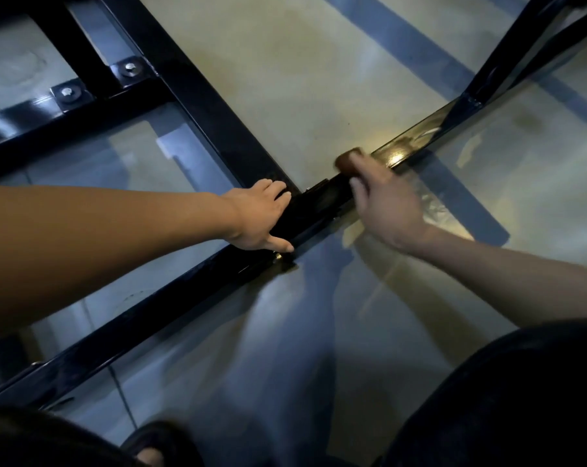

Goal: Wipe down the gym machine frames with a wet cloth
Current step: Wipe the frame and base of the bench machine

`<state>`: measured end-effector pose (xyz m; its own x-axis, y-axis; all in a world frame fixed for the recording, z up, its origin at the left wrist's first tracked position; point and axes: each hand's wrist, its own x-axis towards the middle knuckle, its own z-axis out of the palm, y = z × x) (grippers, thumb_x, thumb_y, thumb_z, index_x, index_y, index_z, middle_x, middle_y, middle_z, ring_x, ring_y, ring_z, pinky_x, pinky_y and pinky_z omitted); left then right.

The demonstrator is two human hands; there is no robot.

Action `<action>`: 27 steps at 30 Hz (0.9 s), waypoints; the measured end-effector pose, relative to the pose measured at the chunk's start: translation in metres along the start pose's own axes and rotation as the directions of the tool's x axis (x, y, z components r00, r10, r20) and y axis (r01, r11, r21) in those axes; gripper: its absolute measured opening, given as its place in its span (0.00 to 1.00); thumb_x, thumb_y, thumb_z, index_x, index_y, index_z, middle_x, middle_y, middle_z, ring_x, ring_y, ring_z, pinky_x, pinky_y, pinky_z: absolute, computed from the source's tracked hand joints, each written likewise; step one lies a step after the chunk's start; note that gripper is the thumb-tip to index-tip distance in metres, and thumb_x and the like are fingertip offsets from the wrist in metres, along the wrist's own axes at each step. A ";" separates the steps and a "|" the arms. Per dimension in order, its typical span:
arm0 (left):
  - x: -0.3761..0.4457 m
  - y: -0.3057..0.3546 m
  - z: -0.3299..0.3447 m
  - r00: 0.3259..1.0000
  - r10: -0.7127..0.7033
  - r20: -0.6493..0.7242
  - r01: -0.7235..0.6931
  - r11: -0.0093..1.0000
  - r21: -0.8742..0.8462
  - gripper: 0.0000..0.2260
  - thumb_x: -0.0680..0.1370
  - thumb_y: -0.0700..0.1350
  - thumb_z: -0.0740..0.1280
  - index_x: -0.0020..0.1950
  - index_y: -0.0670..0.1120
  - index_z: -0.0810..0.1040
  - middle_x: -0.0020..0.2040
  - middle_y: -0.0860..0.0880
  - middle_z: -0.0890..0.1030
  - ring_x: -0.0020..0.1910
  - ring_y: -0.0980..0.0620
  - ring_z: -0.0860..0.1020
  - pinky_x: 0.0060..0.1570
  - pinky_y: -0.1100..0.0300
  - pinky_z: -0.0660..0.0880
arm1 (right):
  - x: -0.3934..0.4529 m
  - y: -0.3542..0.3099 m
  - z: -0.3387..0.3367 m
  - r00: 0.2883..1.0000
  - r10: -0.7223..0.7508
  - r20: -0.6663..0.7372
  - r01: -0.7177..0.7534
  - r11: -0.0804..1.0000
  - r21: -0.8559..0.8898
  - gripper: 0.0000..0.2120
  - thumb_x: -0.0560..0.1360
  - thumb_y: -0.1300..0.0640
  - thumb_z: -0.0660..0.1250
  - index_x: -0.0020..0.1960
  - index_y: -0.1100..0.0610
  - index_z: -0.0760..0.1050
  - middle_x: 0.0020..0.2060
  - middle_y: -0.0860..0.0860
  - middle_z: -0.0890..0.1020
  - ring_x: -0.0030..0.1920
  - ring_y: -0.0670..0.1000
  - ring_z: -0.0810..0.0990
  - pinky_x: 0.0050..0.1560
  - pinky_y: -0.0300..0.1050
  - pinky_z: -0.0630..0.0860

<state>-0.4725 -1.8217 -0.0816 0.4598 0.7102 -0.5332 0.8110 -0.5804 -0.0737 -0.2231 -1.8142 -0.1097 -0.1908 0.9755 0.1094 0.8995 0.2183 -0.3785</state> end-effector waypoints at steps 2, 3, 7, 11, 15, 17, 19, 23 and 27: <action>0.000 -0.002 -0.004 1.000 0.001 -0.018 -0.003 0.997 -0.074 0.52 0.75 0.74 0.59 0.83 0.42 0.42 0.83 0.44 0.52 0.81 0.44 0.53 0.73 0.43 0.68 | -0.023 -0.020 0.013 0.988 -0.147 0.055 0.145 0.989 0.038 0.24 0.85 0.49 0.59 0.80 0.48 0.67 0.78 0.51 0.70 0.71 0.56 0.77 0.63 0.58 0.79; 0.000 -0.004 -0.006 1.000 -0.001 -0.030 -0.003 0.992 -0.124 0.53 0.75 0.74 0.59 0.83 0.42 0.40 0.82 0.44 0.54 0.80 0.44 0.54 0.73 0.42 0.67 | -0.031 -0.022 0.015 0.977 -0.200 0.079 0.197 0.980 0.037 0.24 0.85 0.48 0.58 0.80 0.47 0.66 0.78 0.49 0.70 0.69 0.56 0.79 0.59 0.59 0.81; -0.006 -0.012 -0.011 0.999 -0.017 -0.047 0.008 0.981 -0.192 0.52 0.76 0.73 0.59 0.83 0.42 0.38 0.79 0.43 0.60 0.78 0.42 0.60 0.71 0.42 0.69 | -0.014 0.009 -0.007 0.965 -0.237 0.111 0.245 0.968 -0.060 0.24 0.86 0.46 0.57 0.81 0.40 0.61 0.80 0.42 0.65 0.66 0.56 0.80 0.57 0.57 0.82; -0.012 -0.013 -0.018 0.997 -0.046 -0.055 0.031 0.970 -0.241 0.47 0.77 0.73 0.56 0.83 0.46 0.40 0.78 0.45 0.63 0.75 0.43 0.64 0.69 0.43 0.71 | 0.030 0.053 -0.033 0.988 0.137 0.068 -0.131 0.987 -0.095 0.24 0.86 0.48 0.57 0.81 0.46 0.63 0.78 0.51 0.70 0.71 0.62 0.74 0.67 0.59 0.74; -0.013 -0.010 -0.034 0.990 -0.102 -0.093 0.061 0.928 -0.367 0.40 0.82 0.66 0.58 0.84 0.48 0.42 0.79 0.43 0.61 0.76 0.41 0.64 0.70 0.43 0.69 | 0.004 0.005 -0.020 0.993 0.081 0.089 -0.083 0.996 0.017 0.24 0.85 0.52 0.61 0.80 0.51 0.67 0.77 0.54 0.71 0.73 0.60 0.74 0.71 0.54 0.71; -0.012 -0.010 -0.043 0.988 -0.110 -0.110 0.059 0.920 -0.388 0.39 0.83 0.60 0.61 0.84 0.47 0.43 0.79 0.42 0.61 0.76 0.40 0.63 0.71 0.43 0.68 | -0.022 -0.020 -0.009 0.975 -0.110 0.193 0.109 0.994 0.017 0.24 0.85 0.50 0.61 0.81 0.46 0.65 0.79 0.49 0.68 0.74 0.56 0.74 0.69 0.55 0.75; -0.014 -0.011 -0.047 0.989 -0.111 -0.098 0.064 0.919 -0.389 0.40 0.81 0.56 0.65 0.84 0.48 0.44 0.80 0.42 0.60 0.77 0.40 0.63 0.72 0.43 0.67 | -0.029 -0.029 -0.007 0.951 -0.171 0.256 0.170 0.985 0.026 0.24 0.85 0.48 0.60 0.80 0.42 0.65 0.79 0.45 0.69 0.73 0.53 0.74 0.67 0.56 0.76; -0.019 -0.008 -0.045 0.992 -0.107 -0.061 0.060 0.854 -0.517 0.40 0.77 0.52 0.69 0.84 0.52 0.50 0.81 0.47 0.60 0.76 0.43 0.65 0.73 0.46 0.68 | -0.018 -0.038 -0.042 0.938 0.102 0.330 -0.280 0.786 0.552 0.15 0.85 0.52 0.64 0.71 0.46 0.75 0.54 0.51 0.85 0.44 0.50 0.85 0.45 0.44 0.82; -0.021 0.009 -0.062 0.980 -0.196 0.029 0.067 0.192 -0.979 0.23 0.77 0.38 0.64 0.71 0.53 0.74 0.64 0.53 0.77 0.58 0.54 0.76 0.58 0.58 0.73 | -0.019 -0.045 -0.070 0.666 0.151 0.731 -0.743 0.050 0.667 0.12 0.84 0.47 0.64 0.56 0.56 0.76 0.34 0.52 0.77 0.27 0.47 0.75 0.27 0.41 0.77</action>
<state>-0.4520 -1.8168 -0.0187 0.2809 0.7985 -0.5325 0.5408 0.3266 0.7751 -0.2326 -1.8441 -0.0308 -0.2788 0.7017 -0.6557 -0.0751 -0.6966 -0.7135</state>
